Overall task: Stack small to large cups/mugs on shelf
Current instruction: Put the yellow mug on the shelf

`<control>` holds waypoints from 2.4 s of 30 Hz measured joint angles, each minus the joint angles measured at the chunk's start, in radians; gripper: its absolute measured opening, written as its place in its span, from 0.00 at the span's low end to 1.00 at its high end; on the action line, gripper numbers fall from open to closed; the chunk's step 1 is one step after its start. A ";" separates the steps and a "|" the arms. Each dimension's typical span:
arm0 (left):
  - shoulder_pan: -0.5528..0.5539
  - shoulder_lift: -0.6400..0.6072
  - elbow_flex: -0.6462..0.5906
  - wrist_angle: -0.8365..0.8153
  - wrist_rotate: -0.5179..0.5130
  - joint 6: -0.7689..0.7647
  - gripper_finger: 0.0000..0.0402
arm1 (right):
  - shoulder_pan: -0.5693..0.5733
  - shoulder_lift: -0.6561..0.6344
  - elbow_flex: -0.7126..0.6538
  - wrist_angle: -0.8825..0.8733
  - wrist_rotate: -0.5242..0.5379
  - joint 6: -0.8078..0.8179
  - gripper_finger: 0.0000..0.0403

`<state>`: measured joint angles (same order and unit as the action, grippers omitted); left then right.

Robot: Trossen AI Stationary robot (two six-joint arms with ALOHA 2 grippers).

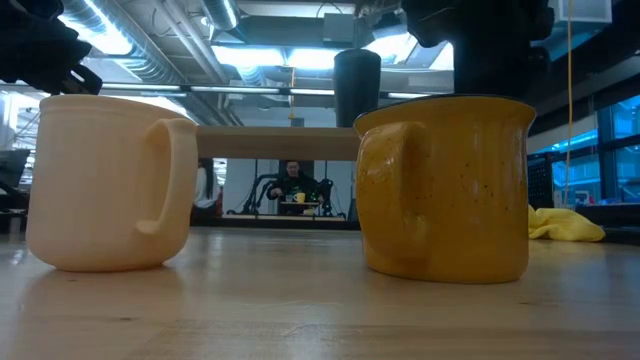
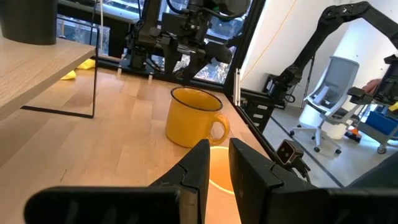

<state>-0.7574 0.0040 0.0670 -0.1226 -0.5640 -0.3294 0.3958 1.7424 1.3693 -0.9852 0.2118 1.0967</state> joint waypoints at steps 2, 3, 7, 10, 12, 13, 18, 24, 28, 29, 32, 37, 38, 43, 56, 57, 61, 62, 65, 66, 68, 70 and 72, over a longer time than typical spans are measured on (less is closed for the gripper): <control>0.000 0.000 0.000 0.000 0.000 0.000 0.14 | -0.001 0.000 0.000 0.000 0.002 0.013 0.55; 0.000 0.000 0.000 0.000 0.000 0.000 0.14 | -0.001 0.001 0.000 0.000 0.002 0.022 0.55; 0.000 0.000 0.000 0.000 0.000 0.000 0.14 | -0.001 0.026 -0.001 0.015 0.004 0.033 0.55; 0.000 0.000 0.000 0.000 0.000 0.000 0.14 | -0.001 0.041 0.000 0.037 0.004 0.030 0.55; 0.000 0.000 0.000 0.000 0.000 0.000 0.14 | -0.001 0.048 -0.001 0.036 0.004 0.028 0.55; 0.000 0.000 0.000 0.001 0.000 0.000 0.14 | -0.001 0.048 -0.001 0.032 0.005 0.029 0.55; 0.000 0.000 0.000 0.000 0.000 0.000 0.14 | -0.008 0.048 -0.001 0.025 0.031 0.047 0.55; 0.000 0.000 0.000 0.000 0.000 0.000 0.14 | -0.009 0.061 -0.001 0.029 0.033 0.074 0.55; 0.000 0.000 0.000 0.000 0.000 0.000 0.14 | -0.009 0.074 -0.002 0.042 0.023 0.077 0.55; 0.000 0.000 0.000 -0.001 0.000 0.000 0.14 | -0.010 0.076 -0.002 0.051 0.023 0.079 0.55; 0.000 0.000 0.000 0.000 0.000 0.000 0.14 | -0.010 0.092 -0.002 0.053 0.015 0.095 0.55; 0.000 0.000 0.000 0.000 0.000 0.000 0.14 | -0.010 0.115 -0.002 0.056 0.002 0.130 0.54; 0.000 0.000 0.000 0.001 0.000 0.000 0.14 | -0.010 0.117 -0.002 0.055 0.002 0.130 0.53; 0.000 0.000 0.000 0.000 0.000 0.000 0.14 | -0.010 0.116 -0.002 0.060 0.003 0.133 0.42; 0.000 0.000 0.000 0.000 0.000 0.000 0.14 | -0.009 0.110 0.003 0.085 -0.014 0.130 0.07; 0.000 0.000 0.000 0.000 0.000 0.000 0.14 | -0.009 0.110 0.003 0.086 -0.017 0.129 0.07; 0.000 0.000 0.000 0.000 0.000 0.000 0.14 | -0.015 0.111 0.001 0.091 -0.033 0.127 0.09; 0.000 0.000 0.000 0.000 0.000 0.000 0.14 | -0.019 0.112 0.000 0.093 -0.040 0.126 0.10; 0.000 0.000 0.000 0.000 0.000 0.000 0.14 | -0.030 0.115 0.001 0.105 -0.054 0.119 0.11; 0.000 0.000 0.000 0.000 0.000 0.000 0.14 | -0.035 0.115 0.004 0.108 -0.058 0.103 0.10; 0.000 0.000 0.000 0.000 0.000 0.000 0.14 | -0.045 0.115 0.008 0.123 -0.072 0.076 0.08; 0.000 0.000 0.000 0.000 0.000 0.000 0.14 | -0.059 0.117 0.018 0.138 -0.080 0.052 0.06; 0.000 0.000 0.000 0.000 0.000 0.000 0.14 | -0.074 0.118 0.028 0.146 -0.077 0.021 0.06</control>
<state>-0.7570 0.0043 0.0673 -0.1223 -0.5638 -0.3292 0.3222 1.8606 1.3974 -0.8387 0.1344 1.1174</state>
